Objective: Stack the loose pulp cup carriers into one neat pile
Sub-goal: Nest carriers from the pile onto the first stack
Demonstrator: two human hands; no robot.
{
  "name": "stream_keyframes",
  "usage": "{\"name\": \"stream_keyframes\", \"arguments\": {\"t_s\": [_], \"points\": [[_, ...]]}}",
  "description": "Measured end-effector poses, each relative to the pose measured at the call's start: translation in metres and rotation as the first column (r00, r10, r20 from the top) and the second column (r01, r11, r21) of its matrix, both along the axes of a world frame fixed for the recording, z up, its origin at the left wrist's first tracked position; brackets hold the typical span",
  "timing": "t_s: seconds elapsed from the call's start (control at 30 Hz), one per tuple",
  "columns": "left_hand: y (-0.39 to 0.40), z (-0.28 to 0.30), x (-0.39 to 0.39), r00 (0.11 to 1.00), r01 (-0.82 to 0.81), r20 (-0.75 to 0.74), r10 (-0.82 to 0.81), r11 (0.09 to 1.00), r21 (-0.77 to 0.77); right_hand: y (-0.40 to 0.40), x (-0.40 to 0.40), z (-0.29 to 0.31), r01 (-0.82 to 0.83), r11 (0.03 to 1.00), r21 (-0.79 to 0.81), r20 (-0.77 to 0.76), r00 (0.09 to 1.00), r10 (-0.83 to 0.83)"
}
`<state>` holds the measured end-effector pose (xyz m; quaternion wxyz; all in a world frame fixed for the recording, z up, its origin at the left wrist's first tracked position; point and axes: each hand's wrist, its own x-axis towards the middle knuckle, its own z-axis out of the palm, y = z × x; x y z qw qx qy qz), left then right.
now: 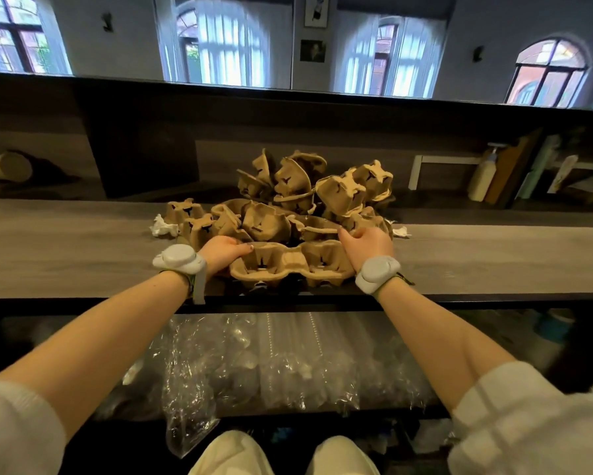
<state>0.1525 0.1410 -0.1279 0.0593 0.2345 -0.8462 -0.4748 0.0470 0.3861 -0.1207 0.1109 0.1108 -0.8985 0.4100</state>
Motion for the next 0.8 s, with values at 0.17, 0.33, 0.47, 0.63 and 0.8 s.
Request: {"name": "stream_keyframes", "arguments": {"t_s": [0.17, 0.33, 0.47, 0.63, 0.8], "points": [[-0.008, 0.002, 0.001, 1.000, -0.024, 0.013, 0.025, 0.999, -0.040, -0.010, -0.006, 0.016, 0.024, 0.998, 0.061, -0.147, 0.989, -0.015], [-0.006, 0.013, 0.008, 0.993, -0.014, 0.121, -0.002, 0.992, 0.126, -0.023, -0.011, 0.033, -0.126, 0.964, 0.232, -0.126, 0.979, 0.159], [-0.004, 0.019, 0.013, 0.985, 0.021, 0.162, -0.054, 0.980, 0.196, -0.035, -0.024, 0.036, -0.171, 0.874, 0.455, 0.014, 0.983, 0.185], [-0.003, 0.016, 0.010, 0.989, 0.023, 0.143, -0.048, 0.986, 0.167, -0.045, -0.034, 0.038, -0.193, 0.810, 0.553, 0.088, 0.981, 0.174], [-0.002, 0.010, 0.002, 0.996, 0.022, 0.077, -0.036, 0.984, 0.175, -0.049, -0.045, 0.033, -0.204, 0.790, 0.578, 0.122, 0.979, 0.164]]}}
